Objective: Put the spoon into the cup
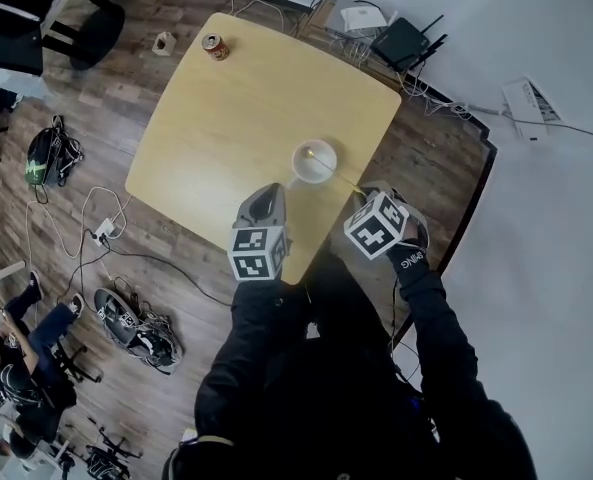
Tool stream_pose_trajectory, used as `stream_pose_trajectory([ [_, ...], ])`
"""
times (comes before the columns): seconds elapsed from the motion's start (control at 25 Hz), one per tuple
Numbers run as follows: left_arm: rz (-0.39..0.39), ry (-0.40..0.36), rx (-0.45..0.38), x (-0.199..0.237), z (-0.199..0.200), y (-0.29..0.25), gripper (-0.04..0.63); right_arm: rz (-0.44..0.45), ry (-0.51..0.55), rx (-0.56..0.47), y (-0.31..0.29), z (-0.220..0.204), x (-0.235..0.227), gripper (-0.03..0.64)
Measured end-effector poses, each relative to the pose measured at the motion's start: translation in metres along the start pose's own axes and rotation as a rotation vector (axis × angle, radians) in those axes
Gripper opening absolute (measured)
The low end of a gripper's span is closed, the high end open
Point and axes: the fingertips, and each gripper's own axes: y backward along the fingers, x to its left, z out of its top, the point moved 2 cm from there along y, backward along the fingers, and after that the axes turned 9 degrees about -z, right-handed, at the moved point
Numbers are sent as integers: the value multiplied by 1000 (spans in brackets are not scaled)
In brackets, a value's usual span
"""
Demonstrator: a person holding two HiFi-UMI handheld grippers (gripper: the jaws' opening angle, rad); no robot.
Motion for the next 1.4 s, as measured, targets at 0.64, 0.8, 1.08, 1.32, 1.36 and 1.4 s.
stream_pose_trajectory([
  [0.64, 18, 27, 3, 19, -3, 11, 34, 16, -14, -34, -6, 38, 4, 48],
  [0.8, 19, 28, -5, 21, -4, 11, 32, 29, -43, -49, -10, 45, 4, 49],
  [1.08, 29, 29, -11, 23, -3, 21, 34, 57, -135, -115, -8, 54, 6, 79],
  [1.32, 32, 20, -25, 17, 1, 28, 32, 96, -231, -219, 5, 57, 6, 141],
  [1.36, 32, 19, -29, 15, 2, 29, 32, 95, -241, -244, 9, 58, 4, 144],
  [1.4, 32, 19, -33, 13, 4, 31, 34, 94, -250, -269, 15, 60, 3, 144],
])
